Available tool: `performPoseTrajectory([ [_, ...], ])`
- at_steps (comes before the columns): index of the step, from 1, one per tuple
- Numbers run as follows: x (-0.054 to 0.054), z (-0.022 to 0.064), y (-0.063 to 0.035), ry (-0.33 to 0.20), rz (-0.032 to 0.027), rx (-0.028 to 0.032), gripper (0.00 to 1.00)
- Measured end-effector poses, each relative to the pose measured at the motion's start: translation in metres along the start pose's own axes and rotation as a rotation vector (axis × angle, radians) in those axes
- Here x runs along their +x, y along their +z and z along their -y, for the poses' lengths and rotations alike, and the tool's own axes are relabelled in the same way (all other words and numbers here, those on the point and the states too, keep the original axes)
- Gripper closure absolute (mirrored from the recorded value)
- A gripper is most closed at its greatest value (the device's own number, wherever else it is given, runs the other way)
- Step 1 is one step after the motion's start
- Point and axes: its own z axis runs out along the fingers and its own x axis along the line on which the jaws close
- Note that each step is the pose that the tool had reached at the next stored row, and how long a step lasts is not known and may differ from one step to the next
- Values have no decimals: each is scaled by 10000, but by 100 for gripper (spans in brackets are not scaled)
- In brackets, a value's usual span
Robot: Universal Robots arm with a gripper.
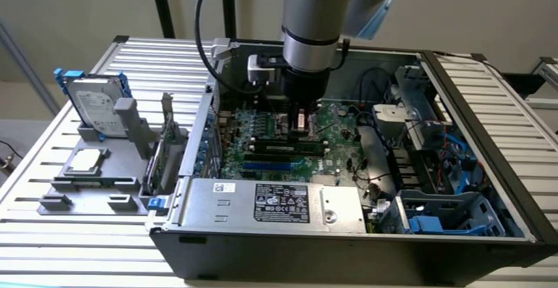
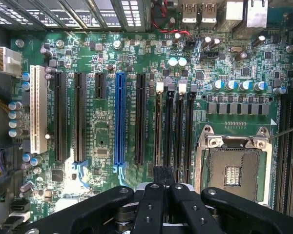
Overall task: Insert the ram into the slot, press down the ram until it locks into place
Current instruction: 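Press down the ram until it locks into place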
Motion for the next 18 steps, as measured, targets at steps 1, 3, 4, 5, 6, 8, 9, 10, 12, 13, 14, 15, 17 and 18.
performPoseTrajectory([
  [1, 0, 0, 5, 0, -1, 0, 90],
  [3, -1, -1, 14, 0, -5, -1, 90],
  [4, -1, -1, 19, 0, -7, -2, 90],
  [5, -1, -1, 24, 0, -7, -1, 90],
  [6, -2, -2, 30, 0, -6, 0, 90],
  [8, -3, -2, 40, 0, -2, 1, 90],
  [9, -3, -2, 42, 0, -5, 0, 90],
  [10, -2, -2, 42, 0, -6, -1, 90],
  [12, -3, -2, 45, 0, -2, 0, 90],
  [13, -3, -2, 45, 1, 0, 1, 90],
  [14, -4, -2, 41, 0, 3, 3, 90],
  [15, -5, -2, 28, 1, 17, 10, 90],
  [17, -2, -4, -32, 1, 1, 3, 90],
  [18, -1, -5, -67, 0, 2, 3, 90],
])
